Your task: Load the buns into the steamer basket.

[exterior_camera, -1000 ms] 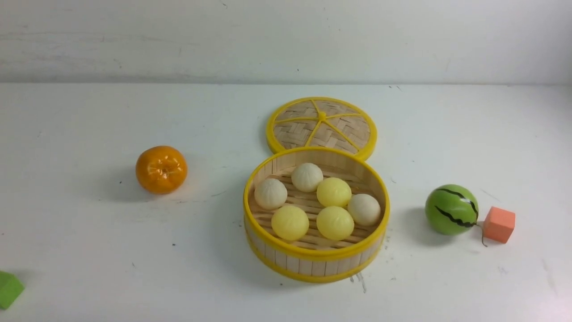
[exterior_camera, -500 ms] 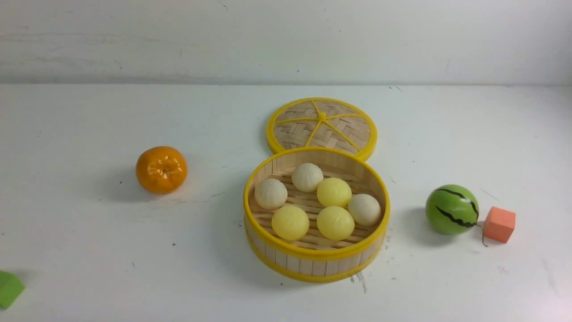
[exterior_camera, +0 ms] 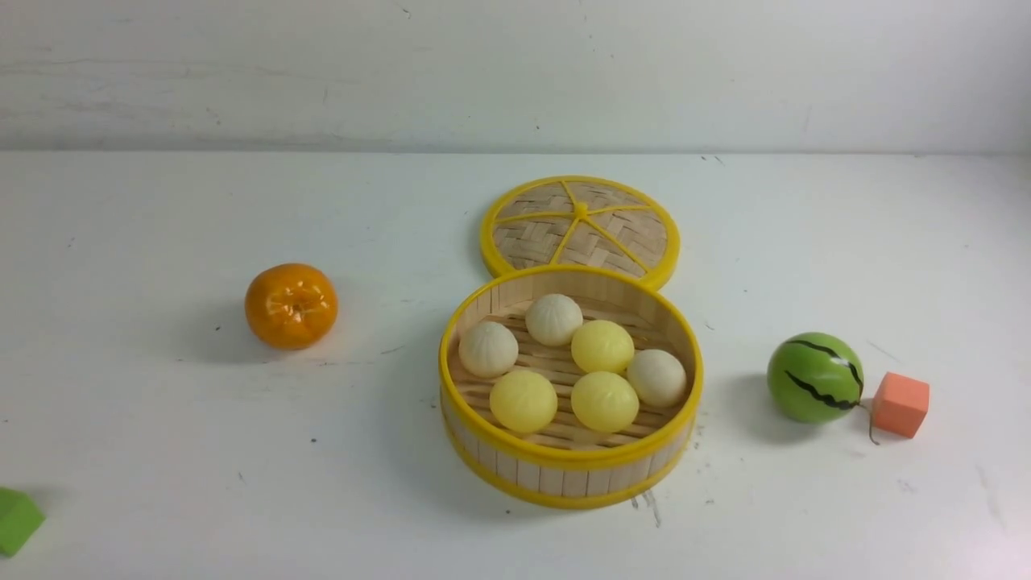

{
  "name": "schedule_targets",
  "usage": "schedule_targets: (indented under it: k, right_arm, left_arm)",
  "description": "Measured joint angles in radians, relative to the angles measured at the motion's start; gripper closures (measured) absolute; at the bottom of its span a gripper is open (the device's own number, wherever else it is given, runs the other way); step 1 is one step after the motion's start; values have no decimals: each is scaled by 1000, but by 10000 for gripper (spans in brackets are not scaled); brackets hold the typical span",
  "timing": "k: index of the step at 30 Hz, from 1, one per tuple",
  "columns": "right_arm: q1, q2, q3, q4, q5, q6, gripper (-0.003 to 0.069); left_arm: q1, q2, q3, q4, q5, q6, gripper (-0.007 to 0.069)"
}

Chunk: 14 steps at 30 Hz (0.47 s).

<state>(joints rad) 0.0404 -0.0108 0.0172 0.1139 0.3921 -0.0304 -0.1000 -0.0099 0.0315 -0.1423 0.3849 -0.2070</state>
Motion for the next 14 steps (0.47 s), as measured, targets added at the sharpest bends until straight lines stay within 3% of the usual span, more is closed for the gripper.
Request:
schedule_targets:
  k: [14]
  right_arm:
    - [0,0,0,0,0,0,566]
  left_arm:
    - [5,0,0,0,0,0,638]
